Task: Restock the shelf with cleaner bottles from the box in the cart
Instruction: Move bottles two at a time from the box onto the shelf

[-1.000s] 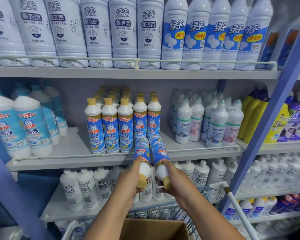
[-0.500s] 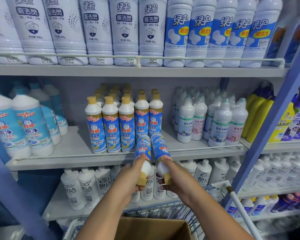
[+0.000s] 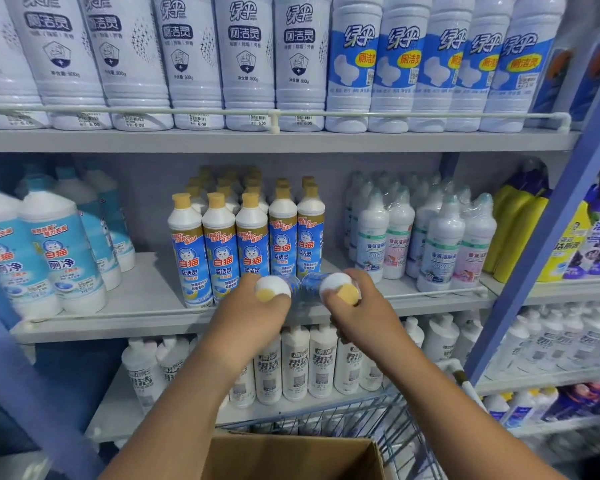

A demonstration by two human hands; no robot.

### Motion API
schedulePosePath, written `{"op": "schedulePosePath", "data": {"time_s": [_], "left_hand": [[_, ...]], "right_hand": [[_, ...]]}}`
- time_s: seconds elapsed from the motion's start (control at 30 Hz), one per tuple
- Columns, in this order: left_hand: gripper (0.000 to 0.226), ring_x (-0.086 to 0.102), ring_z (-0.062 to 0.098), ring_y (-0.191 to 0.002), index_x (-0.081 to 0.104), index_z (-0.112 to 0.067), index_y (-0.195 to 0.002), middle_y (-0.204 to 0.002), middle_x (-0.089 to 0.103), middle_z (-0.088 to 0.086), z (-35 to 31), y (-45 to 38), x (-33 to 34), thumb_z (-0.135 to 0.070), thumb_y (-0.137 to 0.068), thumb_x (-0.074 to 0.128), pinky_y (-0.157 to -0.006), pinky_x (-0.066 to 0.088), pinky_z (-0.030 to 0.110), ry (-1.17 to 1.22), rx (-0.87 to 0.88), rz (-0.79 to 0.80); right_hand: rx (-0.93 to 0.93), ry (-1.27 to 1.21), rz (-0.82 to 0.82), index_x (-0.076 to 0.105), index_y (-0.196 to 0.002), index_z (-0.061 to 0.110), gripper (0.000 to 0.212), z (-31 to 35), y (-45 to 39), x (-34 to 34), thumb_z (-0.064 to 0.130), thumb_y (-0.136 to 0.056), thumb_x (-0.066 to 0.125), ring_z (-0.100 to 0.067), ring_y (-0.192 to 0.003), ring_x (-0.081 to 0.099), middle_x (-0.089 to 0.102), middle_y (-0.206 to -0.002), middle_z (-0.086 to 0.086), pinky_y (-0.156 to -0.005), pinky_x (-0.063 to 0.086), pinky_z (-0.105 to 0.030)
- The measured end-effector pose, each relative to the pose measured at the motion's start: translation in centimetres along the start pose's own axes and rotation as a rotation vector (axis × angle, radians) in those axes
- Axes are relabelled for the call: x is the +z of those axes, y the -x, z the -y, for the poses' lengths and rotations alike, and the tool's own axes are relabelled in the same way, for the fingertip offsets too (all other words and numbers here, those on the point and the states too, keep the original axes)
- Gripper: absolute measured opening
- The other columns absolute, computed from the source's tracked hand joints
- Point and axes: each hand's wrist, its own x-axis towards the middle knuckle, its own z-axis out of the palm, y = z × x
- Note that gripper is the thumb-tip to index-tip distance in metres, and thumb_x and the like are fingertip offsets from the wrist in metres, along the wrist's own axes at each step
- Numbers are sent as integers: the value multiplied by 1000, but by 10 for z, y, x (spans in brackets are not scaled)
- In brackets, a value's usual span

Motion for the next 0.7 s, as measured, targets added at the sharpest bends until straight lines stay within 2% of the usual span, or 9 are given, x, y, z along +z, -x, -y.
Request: {"op": "schedulePosePath", "data": {"time_s": [0.1,0.23,0.3,0.4,0.5,0.6,0.63,0.7], "left_hand": [[37,67,25,-81,49,-31,-109,-97,62,-4,-19,-18,-7,-53,-80,53,-76,58,40,-179,54,-42],[40,67,23,-60,63,-18,-91,-75,70,4,-49,-48,-17,-55,-81,49,-61,55,33,-276,106,-25],[49,61,21,-43,68,-9,-81,-61,70,7,-60,-61,-23,-54,-85,47,-56,53,30,-289,113,-4],[59,56,21,-38,67,-4,-72,-51,67,5,-75,-81,-28,-56,-90,45,-57,54,29,-379,122,-7],[57,58,25,-42,66,-2,-77,-55,69,10,-90,-97,-26,-54,-91,46,-59,57,32,-467,110,57],[49,67,30,-52,61,-3,-94,-67,73,14,-93,-113,-19,-50,-92,47,-64,60,37,-544,125,56],[45,69,30,-60,55,-7,-101,-73,75,12,-93,-118,-17,-50,-92,48,-65,59,36,-576,146,16],[45,68,31,-88,54,-11,-114,-99,71,10,-96,-127,-16,-49,-91,53,-70,53,33,-659,191,-79]], "right_hand": [[-75,125,13,57,-104,37,23,20,-18,-8,51,-85,60,-19,-73,66,70,-81,5,-70,59,-42],[-72,321,52,62,-99,28,30,51,-44,-19,54,-85,52,-22,-67,66,73,-78,0,-72,60,-43],[-48,379,102,64,-98,21,32,66,-56,-24,49,-88,50,-22,-56,64,74,-73,-4,-65,59,-37],[17,414,184,66,-97,13,34,83,-76,-25,42,-89,50,-25,-56,59,75,-78,-14,-58,52,-32],[47,479,238,67,-93,6,39,96,-97,-21,40,-87,49,-26,-54,56,75,-78,-17,-55,48,-29],[52,609,335,64,-85,4,45,109,-114,-18,44,-94,46,-28,-56,58,72,-74,-17,-63,55,-33],[45,647,351,64,-88,2,49,112,-120,-17,46,-95,44,-28,-56,59,70,-73,-16,-66,57,-35],[40,686,379,66,-98,-3,56,114,-132,-16,49,-96,43,-28,-58,61,67,-73,-16,-70,59,-37]]}}
